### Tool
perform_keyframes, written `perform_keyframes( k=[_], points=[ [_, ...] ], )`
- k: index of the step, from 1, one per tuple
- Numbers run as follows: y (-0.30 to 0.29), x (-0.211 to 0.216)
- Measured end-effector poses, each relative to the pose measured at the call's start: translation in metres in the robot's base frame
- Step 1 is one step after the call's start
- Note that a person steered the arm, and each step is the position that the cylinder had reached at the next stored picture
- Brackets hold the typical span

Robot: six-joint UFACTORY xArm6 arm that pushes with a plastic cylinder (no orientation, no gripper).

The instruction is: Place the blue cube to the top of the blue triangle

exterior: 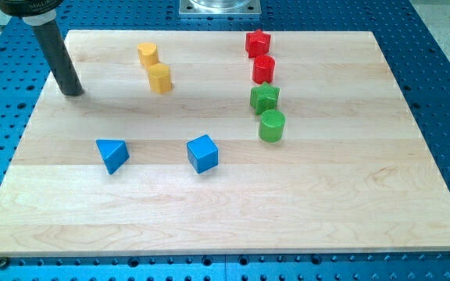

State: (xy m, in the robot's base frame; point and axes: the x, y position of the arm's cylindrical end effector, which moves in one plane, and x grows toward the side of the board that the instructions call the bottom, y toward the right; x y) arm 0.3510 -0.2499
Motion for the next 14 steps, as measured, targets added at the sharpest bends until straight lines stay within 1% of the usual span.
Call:
perform_keyframes(
  k=[1, 2, 3, 5, 6, 7, 8, 9, 10, 11, 12, 13, 14],
  points=[
    [0.001, 0.031],
    [0.045, 0.082],
    [0.110, 0.106],
    [0.244, 0.109],
    [0.262, 0.130],
    [0.238, 0.168],
    [0.217, 0.127],
    [0.196, 0.096],
    [0.200, 0.129],
    [0.206, 0.180],
    [0.242, 0.211],
    [0.243, 0.233],
    [0.193, 0.228]
  ],
)
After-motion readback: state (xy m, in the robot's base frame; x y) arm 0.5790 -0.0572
